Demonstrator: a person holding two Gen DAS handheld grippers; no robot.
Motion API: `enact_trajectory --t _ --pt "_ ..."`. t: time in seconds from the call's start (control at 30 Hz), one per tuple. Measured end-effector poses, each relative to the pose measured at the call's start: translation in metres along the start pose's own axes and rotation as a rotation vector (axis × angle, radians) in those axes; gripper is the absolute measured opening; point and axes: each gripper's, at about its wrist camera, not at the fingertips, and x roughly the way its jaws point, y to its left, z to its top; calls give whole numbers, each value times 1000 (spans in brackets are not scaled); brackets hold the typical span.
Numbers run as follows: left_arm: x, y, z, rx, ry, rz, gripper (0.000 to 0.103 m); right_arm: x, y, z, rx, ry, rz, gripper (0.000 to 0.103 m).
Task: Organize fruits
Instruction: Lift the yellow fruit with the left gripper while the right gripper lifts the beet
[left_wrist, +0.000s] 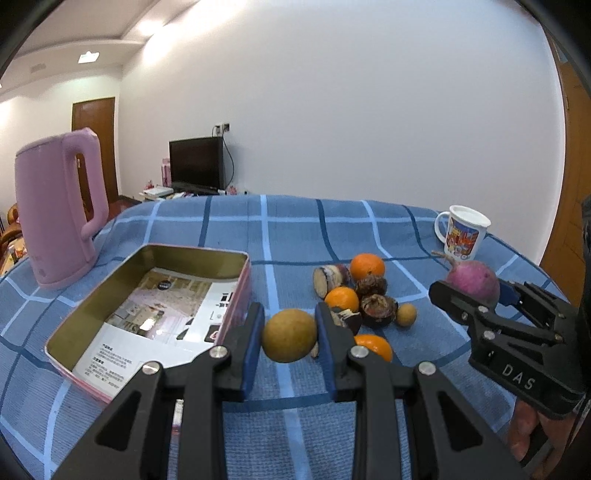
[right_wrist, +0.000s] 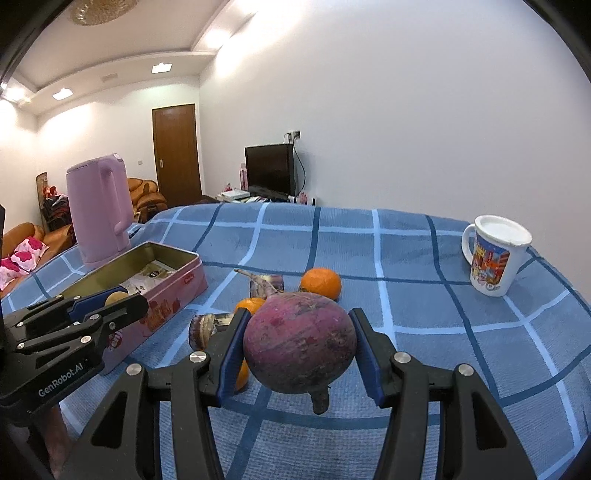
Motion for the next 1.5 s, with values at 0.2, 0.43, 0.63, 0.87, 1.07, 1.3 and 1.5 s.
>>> enact_trajectory --t 0.2,0.43,0.63,0.87,1.07,1.3,1.5 --pt "-5 -2 1 9 -30 14 30 -8 4 0 -23 -44 -5 56" --pt "-10 -3 0 12 -61 25 30 -21 4 -2 -20 -106 -7 56" --pt "-17 -4 -1 18 -104 36 30 -28 4 -3 -22 -141 -16 56" --pt "-19 -5 0 27 -119 44 30 -24 4 -1 -15 -127 -10 56" --pt "-20 -3 1 39 -137 68 30 -25 7 -1 -26 -133 -20 56" --pt "-19 5 2 21 -127 78 30 -21 12 1 -47 -119 -30 56" --pt "-20 7 2 30 -125 91 30 -19 16 1 -62 -114 -34 56"
